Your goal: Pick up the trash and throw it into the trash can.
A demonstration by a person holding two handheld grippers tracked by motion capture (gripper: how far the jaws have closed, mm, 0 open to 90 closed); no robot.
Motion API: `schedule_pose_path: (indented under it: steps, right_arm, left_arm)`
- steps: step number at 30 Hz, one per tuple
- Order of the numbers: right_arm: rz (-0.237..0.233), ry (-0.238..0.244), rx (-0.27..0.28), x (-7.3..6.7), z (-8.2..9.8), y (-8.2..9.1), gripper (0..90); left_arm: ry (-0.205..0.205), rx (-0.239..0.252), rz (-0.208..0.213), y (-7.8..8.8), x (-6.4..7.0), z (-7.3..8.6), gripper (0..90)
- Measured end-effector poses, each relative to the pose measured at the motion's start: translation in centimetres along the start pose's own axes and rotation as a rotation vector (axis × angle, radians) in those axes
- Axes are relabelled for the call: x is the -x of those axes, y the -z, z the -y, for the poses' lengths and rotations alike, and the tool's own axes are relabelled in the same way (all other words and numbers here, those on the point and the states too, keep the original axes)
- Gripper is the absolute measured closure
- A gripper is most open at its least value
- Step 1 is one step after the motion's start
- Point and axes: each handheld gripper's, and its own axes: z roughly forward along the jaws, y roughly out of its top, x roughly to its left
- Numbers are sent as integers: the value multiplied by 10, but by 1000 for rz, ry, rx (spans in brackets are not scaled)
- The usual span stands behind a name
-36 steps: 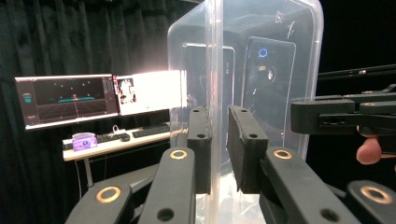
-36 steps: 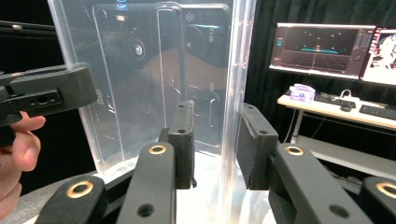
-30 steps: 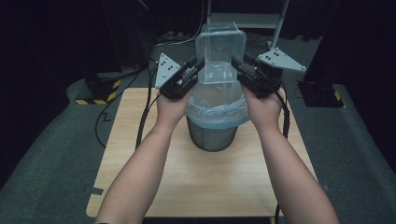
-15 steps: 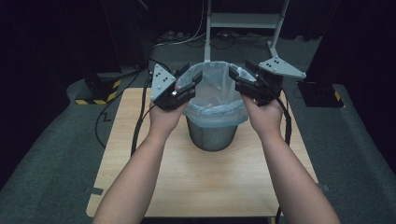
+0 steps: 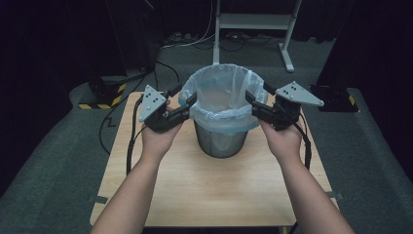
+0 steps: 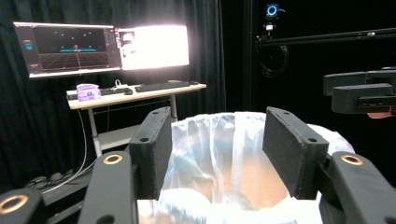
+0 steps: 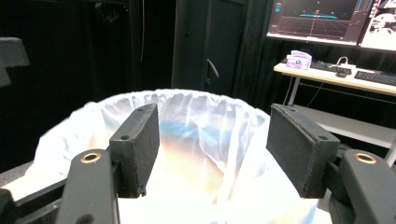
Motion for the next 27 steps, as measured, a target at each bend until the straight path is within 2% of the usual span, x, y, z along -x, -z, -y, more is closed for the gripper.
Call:
schedule_pose_path:
  steps: [1, 2, 8, 9, 10, 13, 14, 15, 16, 17, 19, 20, 21, 22, 23, 24, 26, 27]
  right_arm:
    - [3, 0, -5, 1, 7, 4, 343]
    - [3, 1, -5, 1, 11, 7, 343]
    - [10, 7, -16, 1, 31, 22, 343]
    - [10, 7, -16, 1, 31, 22, 343]
    - [8, 8, -19, 1, 35, 25, 343]
    - [6, 21, -34, 0, 51, 33, 343]
    - [6, 18, -42, 0, 55, 34, 342]
    - [6, 18, -42, 0, 55, 34, 342]
    - [7, 23, -55, 0, 63, 35, 339]
    - [7, 23, -55, 0, 63, 35, 339]
    - [12, 25, -86, 0, 76, 35, 334]
    - [12, 25, -86, 0, 76, 35, 334]
    - [13, 17, -108, 1, 85, 34, 332]
    - [18, 17, -119, 1, 90, 34, 332]
    - [18, 17, -119, 1, 90, 34, 332]
    - [18, 0, -148, 4, 99, 32, 333]
    - [18, -6, -158, 6, 105, 31, 333]
    - [25, -12, -185, 8, 115, 29, 333]
  left_arm:
    - [2, -11, -3, 7, 0, 3, 411]
    - [2, -11, -3, 7, 0, 3, 409]
    - [2, -78, -17, 31, -6, 18, 391]
    - [2, -78, -17, 31, -6, 18, 390]
    - [16, -89, -19, 35, -8, 20, 390]
    - [14, -137, -31, 45, -14, 28, 379]
    - [13, -168, -39, 50, -17, 34, 375]
    - [13, -168, -39, 50, -17, 34, 371]
    - [14, -180, -43, 52, -19, 38, 368]
    - [10, -204, -48, 54, -21, 41, 368]
    - [13, -250, -63, 58, -28, 53, 354]
    - [13, -250, -63, 58, -28, 53, 350]
    - [21, -266, -71, 59, -31, 58, 346]
    - [32, -307, -87, 61, -37, 68, 344]
    - [32, -307, -87, 61, -37, 68, 344]
    - [36, -328, -94, 62, -40, 73, 343]
    - [45, -368, -110, 63, -47, 86, 341]
    - [59, -398, -127, 65, -52, 97, 337]
